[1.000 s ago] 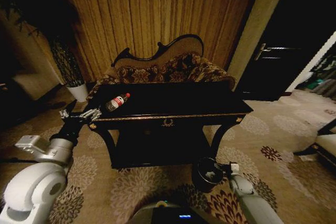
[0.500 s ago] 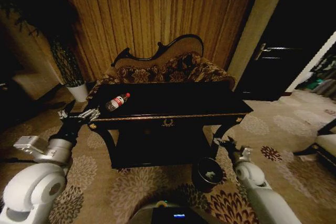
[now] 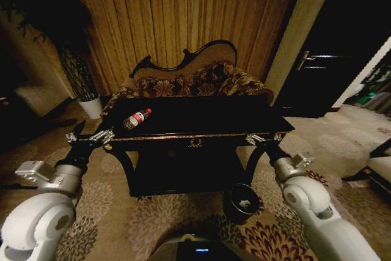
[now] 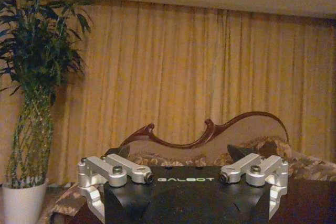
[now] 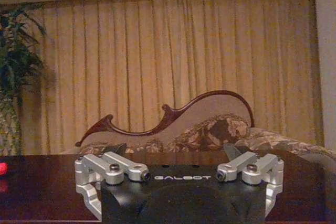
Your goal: Move to the front of the table and place the trash on the table into the trash bin.
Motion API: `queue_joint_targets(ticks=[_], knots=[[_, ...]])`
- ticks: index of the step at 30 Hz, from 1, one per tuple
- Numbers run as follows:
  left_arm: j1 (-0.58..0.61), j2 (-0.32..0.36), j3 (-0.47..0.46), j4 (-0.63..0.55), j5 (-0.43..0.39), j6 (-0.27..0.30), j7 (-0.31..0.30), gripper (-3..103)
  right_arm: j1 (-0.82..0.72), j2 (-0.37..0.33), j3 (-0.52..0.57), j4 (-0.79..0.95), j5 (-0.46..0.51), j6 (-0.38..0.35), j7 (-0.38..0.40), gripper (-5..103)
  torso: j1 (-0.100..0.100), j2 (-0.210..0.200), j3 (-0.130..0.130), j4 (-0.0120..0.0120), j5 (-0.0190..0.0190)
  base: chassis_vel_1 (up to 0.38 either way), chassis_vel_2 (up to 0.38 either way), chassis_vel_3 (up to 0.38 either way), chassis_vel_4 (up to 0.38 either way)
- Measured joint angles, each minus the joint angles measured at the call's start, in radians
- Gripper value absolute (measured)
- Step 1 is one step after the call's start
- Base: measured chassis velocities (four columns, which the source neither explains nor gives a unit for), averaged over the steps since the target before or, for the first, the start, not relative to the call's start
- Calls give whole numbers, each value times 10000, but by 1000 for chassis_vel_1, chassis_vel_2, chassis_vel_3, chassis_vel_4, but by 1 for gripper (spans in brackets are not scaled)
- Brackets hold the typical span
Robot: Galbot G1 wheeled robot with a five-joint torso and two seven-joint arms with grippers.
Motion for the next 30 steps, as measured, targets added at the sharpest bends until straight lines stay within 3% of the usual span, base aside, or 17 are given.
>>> queue_joint_targets(ticks=[7,30], knots=[[-73,81,-1,-14,6,170,-130,100,-42,-151,-98,245,75,-328,17,100,0,0,0,-1,0,0,0,0,0],[-41,211,10,-135,-9,228,-165,100,-16,-229,-168,215,188,-370,234,100,0,0,0,0,-1,-50,47,50,-46]])
